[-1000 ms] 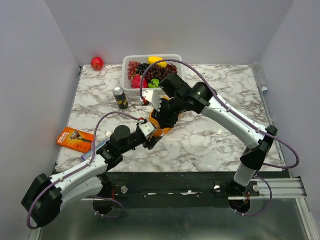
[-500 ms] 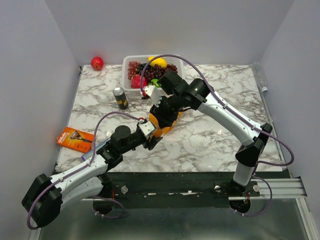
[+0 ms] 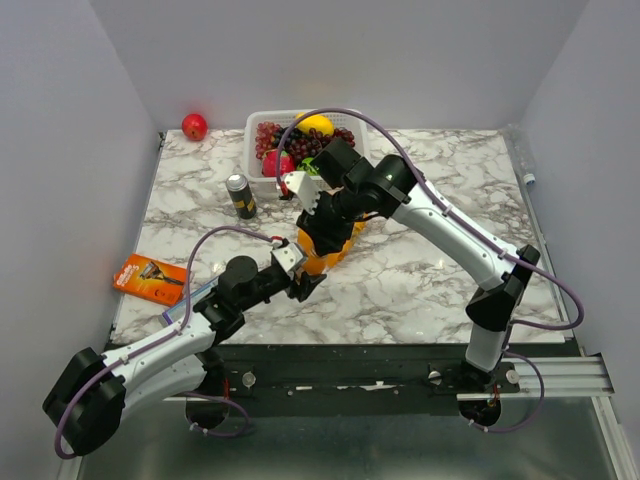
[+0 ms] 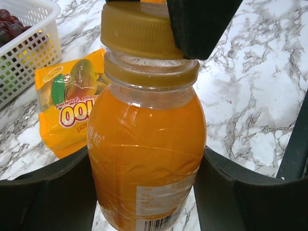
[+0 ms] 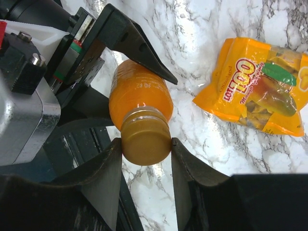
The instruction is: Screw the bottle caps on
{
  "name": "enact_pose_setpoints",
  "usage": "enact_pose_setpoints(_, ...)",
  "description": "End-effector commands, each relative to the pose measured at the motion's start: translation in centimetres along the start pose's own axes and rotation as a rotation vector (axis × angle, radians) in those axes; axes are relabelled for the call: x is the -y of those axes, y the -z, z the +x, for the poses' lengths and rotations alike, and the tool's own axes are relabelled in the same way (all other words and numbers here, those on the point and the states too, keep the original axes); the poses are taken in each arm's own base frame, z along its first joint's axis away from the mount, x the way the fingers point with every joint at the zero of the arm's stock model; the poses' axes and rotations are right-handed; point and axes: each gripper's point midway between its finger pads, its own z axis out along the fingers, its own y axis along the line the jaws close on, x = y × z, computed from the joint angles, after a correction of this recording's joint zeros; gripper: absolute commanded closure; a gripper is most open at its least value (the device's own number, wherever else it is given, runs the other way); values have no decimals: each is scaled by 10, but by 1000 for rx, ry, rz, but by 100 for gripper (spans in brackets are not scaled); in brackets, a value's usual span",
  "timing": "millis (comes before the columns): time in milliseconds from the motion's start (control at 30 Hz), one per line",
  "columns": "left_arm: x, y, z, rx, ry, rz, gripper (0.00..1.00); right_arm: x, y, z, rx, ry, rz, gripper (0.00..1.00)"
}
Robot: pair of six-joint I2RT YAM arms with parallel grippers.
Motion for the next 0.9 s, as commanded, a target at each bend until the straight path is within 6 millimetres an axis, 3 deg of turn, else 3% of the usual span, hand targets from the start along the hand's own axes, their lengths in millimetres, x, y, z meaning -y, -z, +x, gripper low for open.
enact_pose_setpoints(0, 10, 0, -33, 128, -15, 55, 100, 2, 2, -8, 7, 63, -1, 47)
enact_pose_setpoints(500, 11, -1, -24, 100, 27, 50, 100, -2, 11, -17, 43, 73, 2, 34)
enact_pose_setpoints(867, 10, 0, -22, 103, 32, 46, 100, -5, 20, -36, 98, 85, 12, 32)
